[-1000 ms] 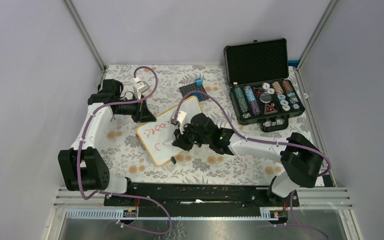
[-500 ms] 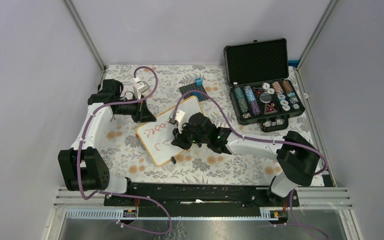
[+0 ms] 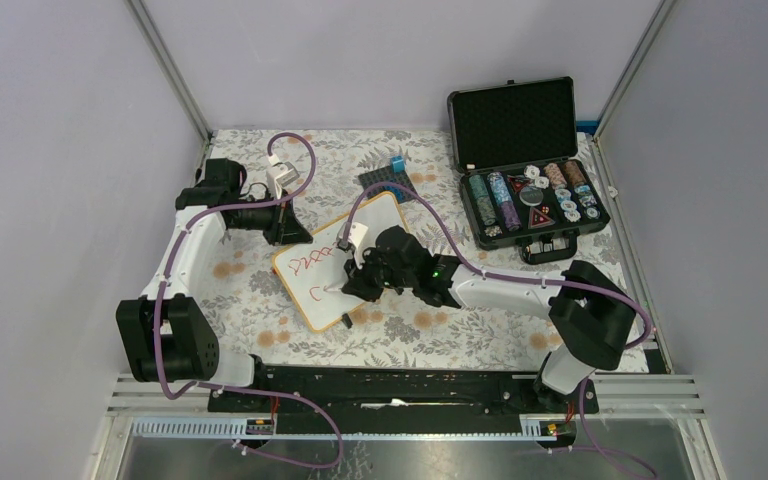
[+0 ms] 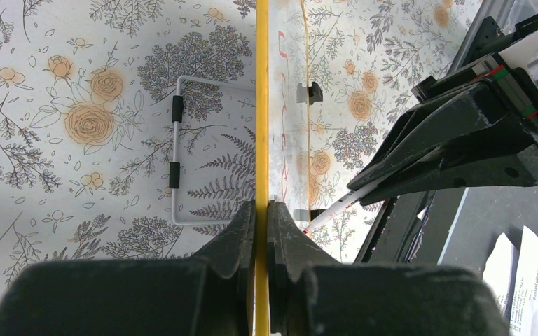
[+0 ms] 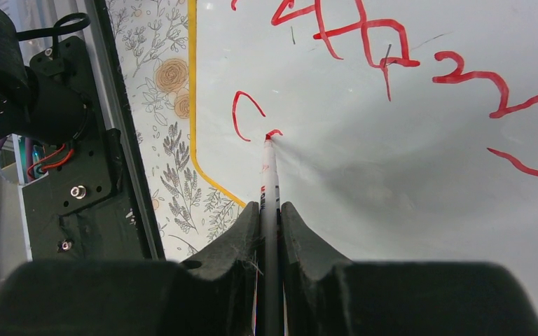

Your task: Write a sentence on the whiteboard

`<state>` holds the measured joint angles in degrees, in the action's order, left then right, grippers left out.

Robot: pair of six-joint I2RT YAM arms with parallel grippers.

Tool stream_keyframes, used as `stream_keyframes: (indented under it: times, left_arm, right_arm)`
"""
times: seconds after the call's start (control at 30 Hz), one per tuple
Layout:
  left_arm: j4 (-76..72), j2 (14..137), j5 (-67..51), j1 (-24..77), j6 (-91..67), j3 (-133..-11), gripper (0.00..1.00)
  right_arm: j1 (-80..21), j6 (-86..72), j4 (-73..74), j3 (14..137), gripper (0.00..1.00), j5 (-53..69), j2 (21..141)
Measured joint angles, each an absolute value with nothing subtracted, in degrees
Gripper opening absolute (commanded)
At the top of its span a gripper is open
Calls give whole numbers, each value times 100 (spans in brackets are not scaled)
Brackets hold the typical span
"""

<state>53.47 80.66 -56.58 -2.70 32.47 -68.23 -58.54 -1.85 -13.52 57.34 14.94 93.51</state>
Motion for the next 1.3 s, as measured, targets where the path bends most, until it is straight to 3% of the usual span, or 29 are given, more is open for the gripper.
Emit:
stream_keyframes:
  times: [1.3]
  left_arm:
    - [5312, 8062, -5658, -270, 3247, -6812, 0]
  right_arm:
    - [-5837, -163, -1050, 5795, 0, 1164, 9229]
